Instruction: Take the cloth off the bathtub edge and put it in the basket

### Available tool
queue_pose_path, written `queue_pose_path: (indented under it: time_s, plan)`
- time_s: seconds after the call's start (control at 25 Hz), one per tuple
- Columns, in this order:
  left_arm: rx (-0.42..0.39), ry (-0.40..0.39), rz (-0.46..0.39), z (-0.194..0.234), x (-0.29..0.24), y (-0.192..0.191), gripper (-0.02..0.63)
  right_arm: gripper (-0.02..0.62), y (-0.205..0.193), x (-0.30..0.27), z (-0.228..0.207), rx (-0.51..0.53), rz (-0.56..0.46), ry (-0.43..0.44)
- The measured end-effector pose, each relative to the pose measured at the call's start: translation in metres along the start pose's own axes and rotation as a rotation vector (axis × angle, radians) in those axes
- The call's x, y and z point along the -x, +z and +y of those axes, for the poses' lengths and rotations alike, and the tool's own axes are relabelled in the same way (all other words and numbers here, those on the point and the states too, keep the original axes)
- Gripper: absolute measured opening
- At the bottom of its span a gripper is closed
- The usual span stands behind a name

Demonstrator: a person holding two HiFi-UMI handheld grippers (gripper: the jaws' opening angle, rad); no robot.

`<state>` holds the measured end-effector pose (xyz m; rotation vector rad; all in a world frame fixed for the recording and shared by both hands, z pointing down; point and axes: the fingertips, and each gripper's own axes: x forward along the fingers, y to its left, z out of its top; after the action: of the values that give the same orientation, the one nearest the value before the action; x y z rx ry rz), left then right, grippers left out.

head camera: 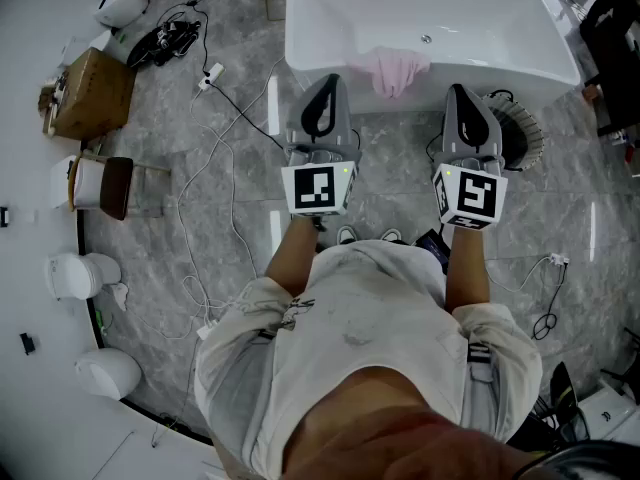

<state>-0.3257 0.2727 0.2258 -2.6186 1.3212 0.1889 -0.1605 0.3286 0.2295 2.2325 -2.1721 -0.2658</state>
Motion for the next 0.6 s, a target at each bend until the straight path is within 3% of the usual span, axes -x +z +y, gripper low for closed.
queue_pose_path:
  time_s: [0.6]
  plan:
    - [0.016,-0.008,0.034,-0.036,-0.011,-0.011,0.002,0.002,-0.025,0.013,-0.037,-0.060,0.028,-0.023]
